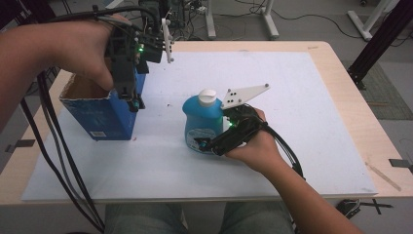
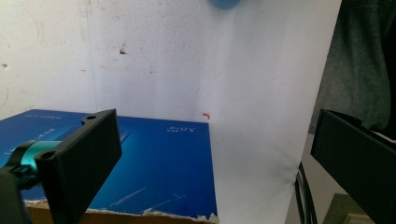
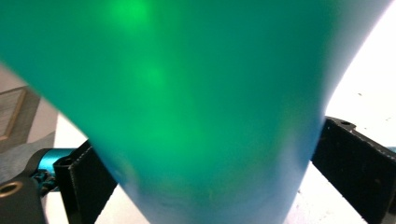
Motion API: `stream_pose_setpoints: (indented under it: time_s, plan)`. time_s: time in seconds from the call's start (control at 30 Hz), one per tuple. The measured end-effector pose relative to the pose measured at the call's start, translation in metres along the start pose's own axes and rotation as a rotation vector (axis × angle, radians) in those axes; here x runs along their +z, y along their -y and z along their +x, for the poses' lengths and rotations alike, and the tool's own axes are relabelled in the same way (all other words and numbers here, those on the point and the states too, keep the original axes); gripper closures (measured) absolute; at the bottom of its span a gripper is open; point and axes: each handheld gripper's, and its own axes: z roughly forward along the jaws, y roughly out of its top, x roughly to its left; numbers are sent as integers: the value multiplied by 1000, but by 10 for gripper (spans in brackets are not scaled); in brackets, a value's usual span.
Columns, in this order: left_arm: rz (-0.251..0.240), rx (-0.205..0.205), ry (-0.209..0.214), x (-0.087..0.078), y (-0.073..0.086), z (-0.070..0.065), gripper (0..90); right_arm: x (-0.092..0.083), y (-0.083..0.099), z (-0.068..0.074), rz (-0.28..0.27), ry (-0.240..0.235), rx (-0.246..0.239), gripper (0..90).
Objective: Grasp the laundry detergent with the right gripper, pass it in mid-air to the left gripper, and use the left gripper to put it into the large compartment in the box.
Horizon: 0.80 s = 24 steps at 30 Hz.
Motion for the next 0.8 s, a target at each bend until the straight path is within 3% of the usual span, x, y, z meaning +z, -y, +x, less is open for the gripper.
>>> stream_pose_setpoints:
  time_s: [0.2,0.37,0.43,0.8]
  plan:
    - [2,3,-1,1,-1,0,17,0,2,1,-21,22,-2,60]
    - [4,3,0,1,-1,0,17,0,2,1,-19,15,-11,84]
    - [3,2,-1,1,-1,0,16,-1,3,1,-24,8,-16,153]
    - [4,2,0,2,-3,0,17,1,4,2,-48,7,-19,208]
